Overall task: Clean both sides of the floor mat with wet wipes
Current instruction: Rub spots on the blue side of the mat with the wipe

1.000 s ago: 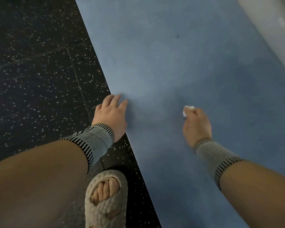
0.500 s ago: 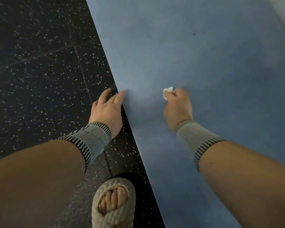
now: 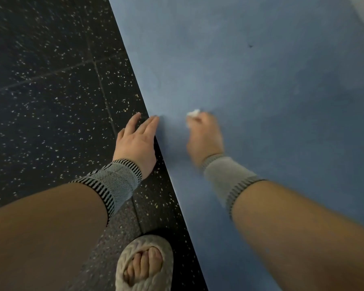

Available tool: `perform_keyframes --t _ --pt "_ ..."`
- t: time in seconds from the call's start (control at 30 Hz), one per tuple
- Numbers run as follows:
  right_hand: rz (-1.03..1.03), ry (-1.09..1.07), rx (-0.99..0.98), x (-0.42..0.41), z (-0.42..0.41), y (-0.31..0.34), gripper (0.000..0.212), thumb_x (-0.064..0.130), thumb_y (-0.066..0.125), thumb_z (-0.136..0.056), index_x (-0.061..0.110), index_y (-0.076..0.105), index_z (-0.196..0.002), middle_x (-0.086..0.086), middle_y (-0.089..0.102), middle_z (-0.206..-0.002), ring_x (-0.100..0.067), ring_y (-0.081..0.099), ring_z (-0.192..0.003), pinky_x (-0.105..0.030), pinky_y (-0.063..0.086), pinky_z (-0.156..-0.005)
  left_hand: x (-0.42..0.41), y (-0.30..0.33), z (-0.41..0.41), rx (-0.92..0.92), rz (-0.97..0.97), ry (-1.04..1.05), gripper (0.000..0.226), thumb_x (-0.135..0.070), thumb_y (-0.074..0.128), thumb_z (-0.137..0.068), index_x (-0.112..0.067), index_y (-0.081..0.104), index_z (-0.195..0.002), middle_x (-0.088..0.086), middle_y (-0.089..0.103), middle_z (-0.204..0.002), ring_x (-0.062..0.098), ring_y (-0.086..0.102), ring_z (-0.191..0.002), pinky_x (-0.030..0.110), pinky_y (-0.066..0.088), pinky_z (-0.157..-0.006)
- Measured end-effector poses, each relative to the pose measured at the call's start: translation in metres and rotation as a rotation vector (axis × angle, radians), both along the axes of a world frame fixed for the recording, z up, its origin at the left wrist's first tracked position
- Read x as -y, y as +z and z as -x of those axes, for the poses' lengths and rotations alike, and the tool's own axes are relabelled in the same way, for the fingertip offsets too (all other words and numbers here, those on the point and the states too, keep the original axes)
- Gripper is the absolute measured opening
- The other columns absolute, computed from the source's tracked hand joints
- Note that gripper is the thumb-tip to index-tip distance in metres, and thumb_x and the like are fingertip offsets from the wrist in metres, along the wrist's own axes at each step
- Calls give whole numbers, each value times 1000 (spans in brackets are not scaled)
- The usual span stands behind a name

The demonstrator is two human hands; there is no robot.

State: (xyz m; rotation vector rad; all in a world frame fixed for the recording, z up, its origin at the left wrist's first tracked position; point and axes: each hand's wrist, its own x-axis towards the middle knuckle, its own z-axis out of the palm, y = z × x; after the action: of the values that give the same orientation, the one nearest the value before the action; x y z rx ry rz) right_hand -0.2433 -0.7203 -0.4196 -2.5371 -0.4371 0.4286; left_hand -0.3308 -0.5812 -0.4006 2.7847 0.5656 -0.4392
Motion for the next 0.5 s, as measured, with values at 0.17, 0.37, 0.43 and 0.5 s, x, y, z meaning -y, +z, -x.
perform_keyframes --t 0.17,0.37,0.43,0.5 --pt "-161 256 108 -25 8 4 15 24 46 -92 20 57 -83 -7 56 -96 -24 51 -91 -42 42 -88 -4 -2 -10 9 -24 15 81 -4 44 -85 -30 8 -153 -14 23 -157 12 -6 -147 45 11 -118" --pt "212 -159 186 36 -49 -1 32 5 43 -89 10 59 -116 -14 52 -119 -30 46 -111 -29 33 -83 3 -6 -14 -1 1 42 89 4 44 -82 -29 3 -153 -11 19 -159 13 -10 -148 44 4 -118" --pt "177 109 169 -2 -20 0 29 7 40 -92 10 59 -112 -11 54 -114 -27 48 -107 -27 31 -77 4 -7 -14 -4 -1 40 86 1 43 -83 -29 3 -153 -12 18 -159 12 -10 -147 45 3 -118" --pt "69 400 139 -28 7 2 30 8 39 -93 10 58 -115 -11 53 -114 -29 47 -106 -33 36 -82 2 -6 -15 0 -15 23 81 -4 42 -86 -28 5 -154 -13 18 -159 12 -10 -148 46 4 -118"
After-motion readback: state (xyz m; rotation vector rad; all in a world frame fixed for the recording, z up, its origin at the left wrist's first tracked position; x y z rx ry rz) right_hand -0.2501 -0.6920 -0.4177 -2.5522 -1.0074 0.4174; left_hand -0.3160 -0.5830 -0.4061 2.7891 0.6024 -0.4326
